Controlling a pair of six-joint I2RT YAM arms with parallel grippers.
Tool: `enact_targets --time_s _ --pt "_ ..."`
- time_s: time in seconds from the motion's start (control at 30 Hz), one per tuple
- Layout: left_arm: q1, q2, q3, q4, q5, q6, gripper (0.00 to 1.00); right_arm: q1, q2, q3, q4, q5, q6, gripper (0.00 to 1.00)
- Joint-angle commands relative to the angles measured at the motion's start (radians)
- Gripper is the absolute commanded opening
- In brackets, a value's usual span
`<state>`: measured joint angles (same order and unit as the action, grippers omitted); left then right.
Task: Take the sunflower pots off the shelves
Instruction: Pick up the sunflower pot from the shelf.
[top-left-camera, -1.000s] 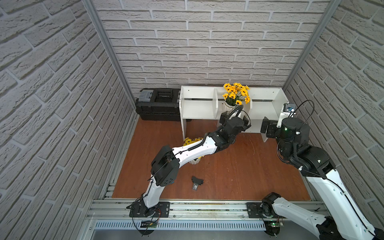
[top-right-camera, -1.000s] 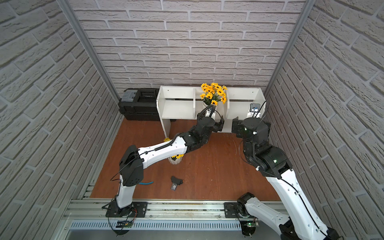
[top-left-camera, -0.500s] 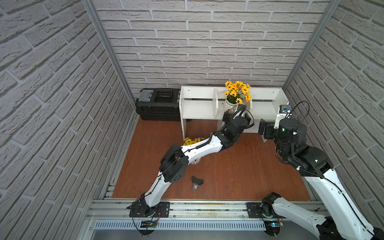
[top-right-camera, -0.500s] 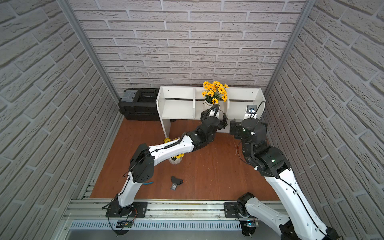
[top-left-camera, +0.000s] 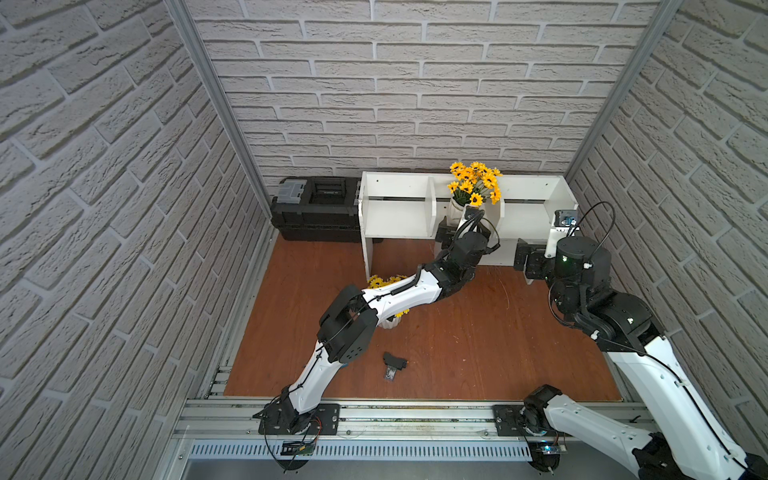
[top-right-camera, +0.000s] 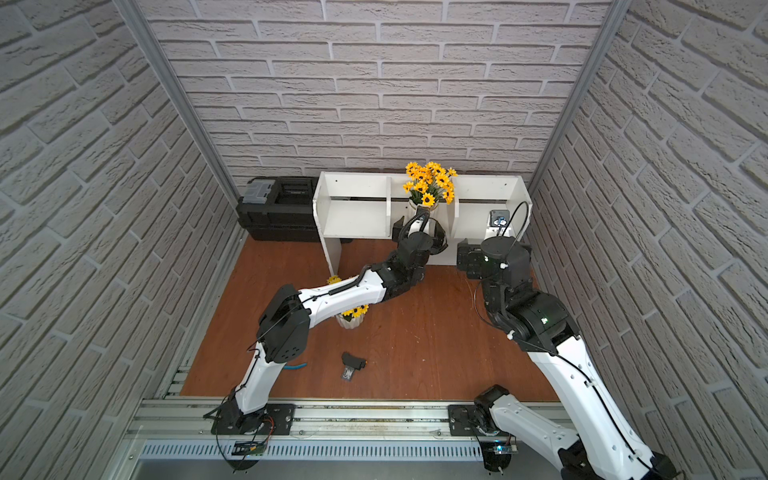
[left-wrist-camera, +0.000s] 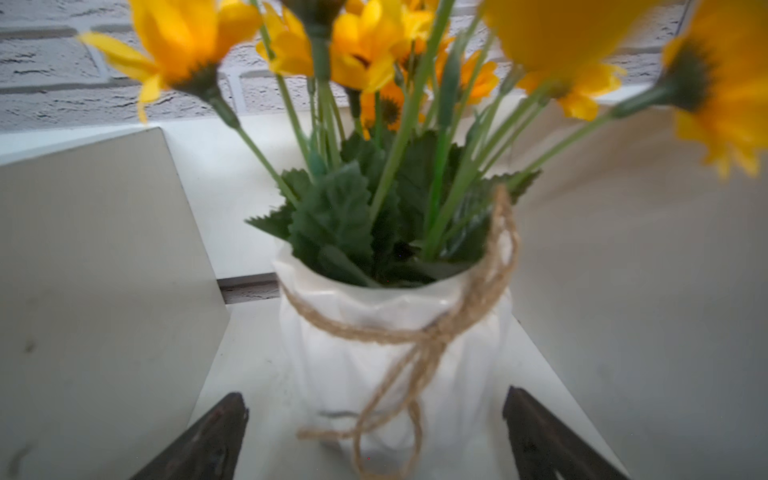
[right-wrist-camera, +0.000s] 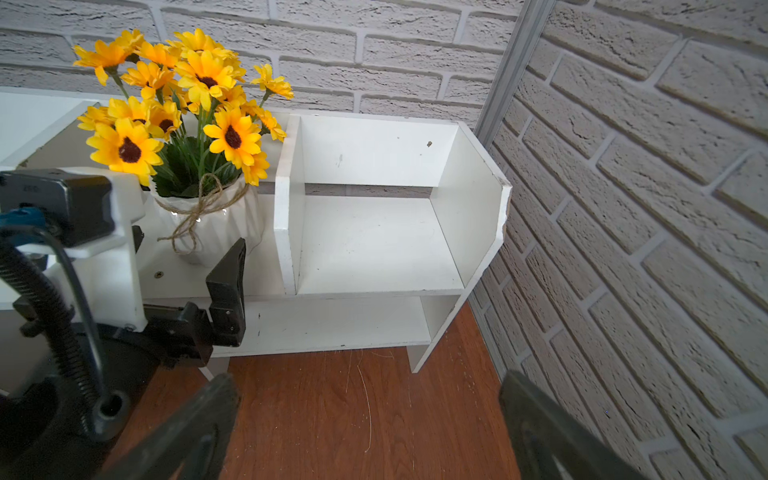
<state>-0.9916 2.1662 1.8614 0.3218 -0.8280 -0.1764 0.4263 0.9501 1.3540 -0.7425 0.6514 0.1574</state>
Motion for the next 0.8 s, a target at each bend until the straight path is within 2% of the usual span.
enact_targets --time_s 0.0,0.27,0.4,0.77 --pt "0.031 0.000 0.036 0.051 0.003 -0.008 0.98 -0.006 0.001 -0.011 0.048 -0.011 -0.002 0.99" --pt "0.062 0.060 0.145 -0.005 0.144 -0.040 0.98 -0.006 0.002 -0.017 0.060 -0.020 -0.004 1.00" --pt "0.070 0.097 0.206 -0.037 0.148 -0.050 0.98 -0.006 0.009 -0.018 0.064 -0.029 -0.001 1.00" --pt "0.080 0.135 0.239 -0.099 0.144 -0.102 0.98 -0.006 -0.002 -0.029 0.070 -0.039 0.001 1.00"
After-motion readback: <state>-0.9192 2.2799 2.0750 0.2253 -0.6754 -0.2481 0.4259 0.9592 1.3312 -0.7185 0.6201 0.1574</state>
